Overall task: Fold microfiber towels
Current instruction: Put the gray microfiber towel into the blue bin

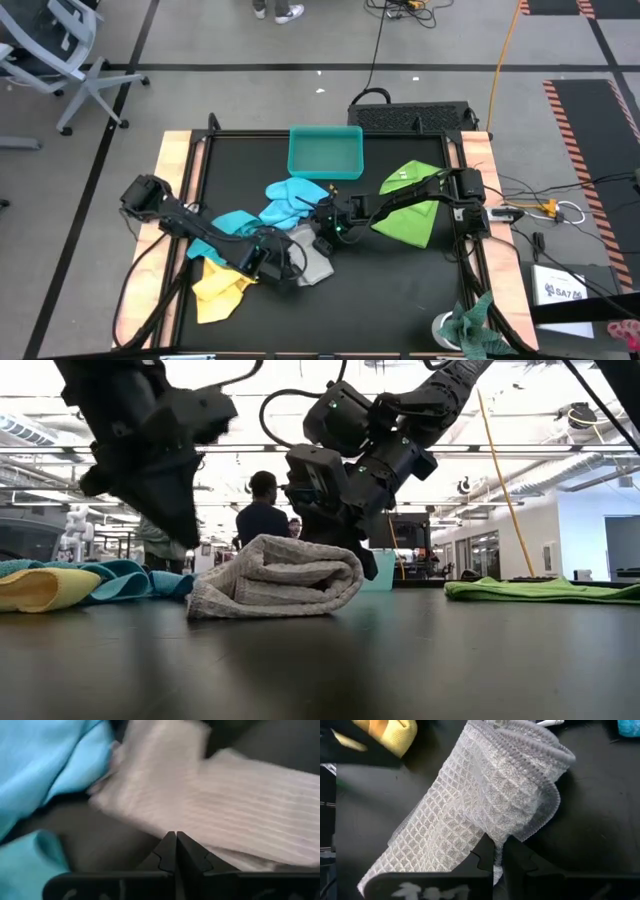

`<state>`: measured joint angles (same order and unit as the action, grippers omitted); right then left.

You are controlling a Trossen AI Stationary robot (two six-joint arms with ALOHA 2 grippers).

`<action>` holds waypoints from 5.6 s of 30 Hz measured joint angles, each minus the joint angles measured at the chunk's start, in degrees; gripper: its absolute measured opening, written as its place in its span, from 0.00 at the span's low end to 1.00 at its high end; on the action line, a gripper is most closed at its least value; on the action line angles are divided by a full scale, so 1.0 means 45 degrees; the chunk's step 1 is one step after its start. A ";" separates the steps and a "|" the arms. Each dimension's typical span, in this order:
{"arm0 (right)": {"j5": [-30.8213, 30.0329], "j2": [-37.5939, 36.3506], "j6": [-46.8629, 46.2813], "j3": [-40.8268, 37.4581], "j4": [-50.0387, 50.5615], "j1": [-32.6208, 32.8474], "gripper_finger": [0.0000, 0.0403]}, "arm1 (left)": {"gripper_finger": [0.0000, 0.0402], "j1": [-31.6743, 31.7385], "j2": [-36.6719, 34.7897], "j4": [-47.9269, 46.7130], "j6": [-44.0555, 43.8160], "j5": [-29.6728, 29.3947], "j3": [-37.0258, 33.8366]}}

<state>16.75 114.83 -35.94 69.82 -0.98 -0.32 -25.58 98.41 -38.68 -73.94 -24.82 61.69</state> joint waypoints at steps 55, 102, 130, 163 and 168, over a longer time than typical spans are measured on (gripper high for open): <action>0.1464 -0.0002 0.0030 0.0010 -0.0207 -0.0112 0.01 | 0.49 0.0238 0.1639 0.2638 1.7152 -0.0317 -0.0908; -0.0309 -0.5248 0.2663 0.0016 0.3132 -0.3655 0.01 | 0.01 0.4681 0.1715 -0.0701 1.7850 -0.4129 0.5598; 0.3293 -0.3196 0.5491 0.1137 0.1178 -0.9160 0.01 | 0.01 1.0469 0.2147 0.3511 1.9129 -0.0328 0.6835; 0.1413 -0.0739 0.5482 0.1127 0.1314 -0.9272 0.09 | 0.05 1.1837 0.4561 0.2300 1.8832 0.1957 0.6815; 0.1243 -0.0804 0.5657 0.1127 0.1476 -0.9272 0.16 | 0.18 1.1837 0.4561 0.2173 1.8644 0.1937 0.6815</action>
<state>22.34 111.21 -10.48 74.89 5.66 -42.04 27.68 118.93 -28.90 9.96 -16.11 92.36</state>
